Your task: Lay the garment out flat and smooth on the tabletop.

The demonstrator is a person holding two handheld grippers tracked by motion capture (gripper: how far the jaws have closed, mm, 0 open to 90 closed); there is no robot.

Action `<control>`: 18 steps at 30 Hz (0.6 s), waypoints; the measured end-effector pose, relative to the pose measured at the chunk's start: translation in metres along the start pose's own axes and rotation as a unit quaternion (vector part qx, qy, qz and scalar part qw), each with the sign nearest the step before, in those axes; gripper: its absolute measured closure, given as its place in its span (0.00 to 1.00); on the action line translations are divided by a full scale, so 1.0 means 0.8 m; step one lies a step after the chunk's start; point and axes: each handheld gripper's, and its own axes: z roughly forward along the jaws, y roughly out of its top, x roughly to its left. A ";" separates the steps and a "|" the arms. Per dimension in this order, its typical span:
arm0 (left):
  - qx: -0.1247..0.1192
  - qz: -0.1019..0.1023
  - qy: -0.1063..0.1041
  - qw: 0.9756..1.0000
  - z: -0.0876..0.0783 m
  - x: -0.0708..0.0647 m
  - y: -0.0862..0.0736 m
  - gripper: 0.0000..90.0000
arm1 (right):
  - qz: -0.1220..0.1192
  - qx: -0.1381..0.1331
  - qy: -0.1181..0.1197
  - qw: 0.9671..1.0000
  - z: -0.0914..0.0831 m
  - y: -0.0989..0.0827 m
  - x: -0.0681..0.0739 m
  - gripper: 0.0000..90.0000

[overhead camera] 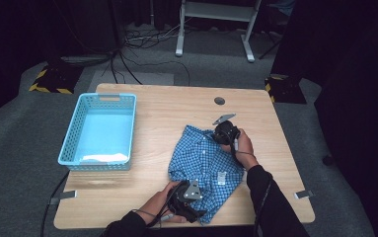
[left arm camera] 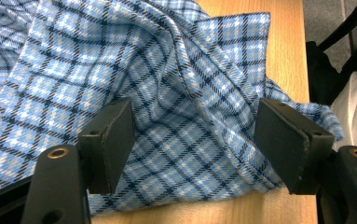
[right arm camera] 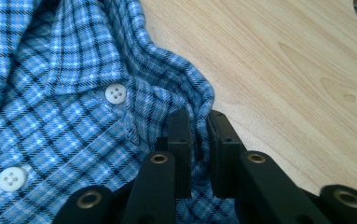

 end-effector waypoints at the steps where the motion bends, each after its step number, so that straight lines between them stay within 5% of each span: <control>1: 0.000 -0.001 -0.001 1.000 0.000 0.002 0.000 0.33 | -0.002 0.001 -0.004 1.000 0.000 0.001 0.002 0.91; 6: -0.001 -0.004 0.004 1.000 0.000 0.000 0.000 0.34 | -0.004 -0.001 -0.012 1.000 -0.004 0.004 0.003 0.86; 12: 0.005 -0.001 0.007 1.000 0.000 0.000 0.002 0.34 | -0.002 -0.011 -0.021 1.000 -0.025 0.007 0.003 0.70; 18: 0.002 -0.019 0.000 1.000 -0.004 0.001 0.005 0.34 | -0.005 -0.027 -0.025 0.999 -0.044 0.005 0.001 0.62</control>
